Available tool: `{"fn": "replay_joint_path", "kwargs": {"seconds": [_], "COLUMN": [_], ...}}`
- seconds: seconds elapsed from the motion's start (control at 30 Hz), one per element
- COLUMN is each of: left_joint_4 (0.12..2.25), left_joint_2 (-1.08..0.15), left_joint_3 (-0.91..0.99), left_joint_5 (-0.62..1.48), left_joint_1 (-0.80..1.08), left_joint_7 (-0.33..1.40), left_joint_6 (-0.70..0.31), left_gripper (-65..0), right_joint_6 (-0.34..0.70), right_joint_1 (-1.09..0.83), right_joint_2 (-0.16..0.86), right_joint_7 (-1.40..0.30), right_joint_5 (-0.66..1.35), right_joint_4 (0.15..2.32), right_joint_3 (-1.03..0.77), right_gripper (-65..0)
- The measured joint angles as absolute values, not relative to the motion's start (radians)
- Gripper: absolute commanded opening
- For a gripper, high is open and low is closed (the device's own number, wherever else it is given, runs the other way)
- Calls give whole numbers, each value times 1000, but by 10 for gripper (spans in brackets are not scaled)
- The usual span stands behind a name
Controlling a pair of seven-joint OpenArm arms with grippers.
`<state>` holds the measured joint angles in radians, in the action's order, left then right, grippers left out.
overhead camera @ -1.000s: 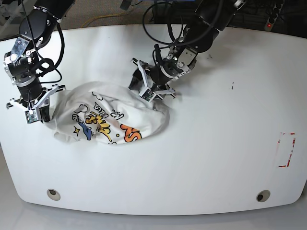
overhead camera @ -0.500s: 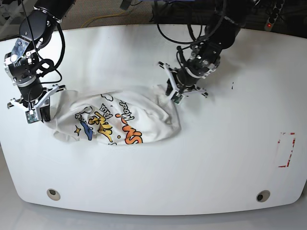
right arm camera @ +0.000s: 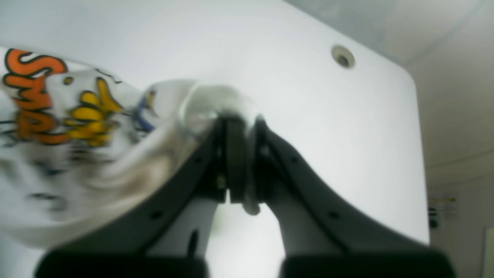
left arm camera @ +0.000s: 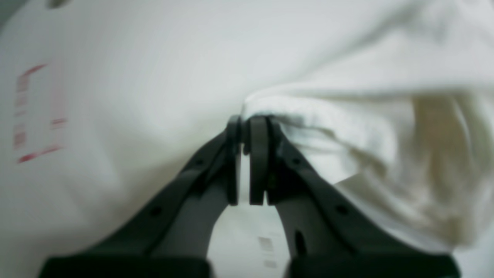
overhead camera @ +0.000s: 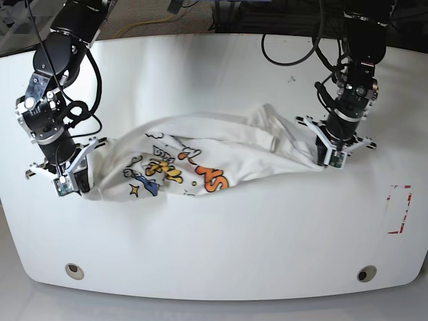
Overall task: Fold the T-shirt properly
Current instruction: 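Lift the shirt with both grippers and swing it down flat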
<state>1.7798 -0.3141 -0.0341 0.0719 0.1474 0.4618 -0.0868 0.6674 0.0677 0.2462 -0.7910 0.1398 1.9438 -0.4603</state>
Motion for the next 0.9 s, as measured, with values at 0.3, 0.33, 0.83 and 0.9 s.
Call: {"fn": "replay_joint_path", "kwargs": {"seconds": [0.3, 0.33, 0.83, 0.9], "left_joint_4": [1839, 1851, 1936, 1938], "left_joint_2": [-311, -311, -394, -413], "left_joint_3": [161, 173, 235, 243], "left_joint_5": [70, 66, 68, 90], "left_joint_1": [-22, -44, -507, -543], "left_joint_7": [636, 655, 968, 1011], "left_joint_6": [-210, -216, -218, -227], "left_gripper": [-650, -650, -650, -650], "right_joint_6": [662, 665, 708, 708], "right_joint_1": [263, 289, 760, 797], "right_joint_2": [236, 236, 266, 277], "right_joint_7": [-798, -810, -996, -1023], "right_joint_5": [56, 58, -42, -49], "right_joint_4": [1893, 1887, 1824, 1826], "right_joint_3": [-324, -311, -294, -293], "right_gripper": [-650, -650, -650, -650]}}
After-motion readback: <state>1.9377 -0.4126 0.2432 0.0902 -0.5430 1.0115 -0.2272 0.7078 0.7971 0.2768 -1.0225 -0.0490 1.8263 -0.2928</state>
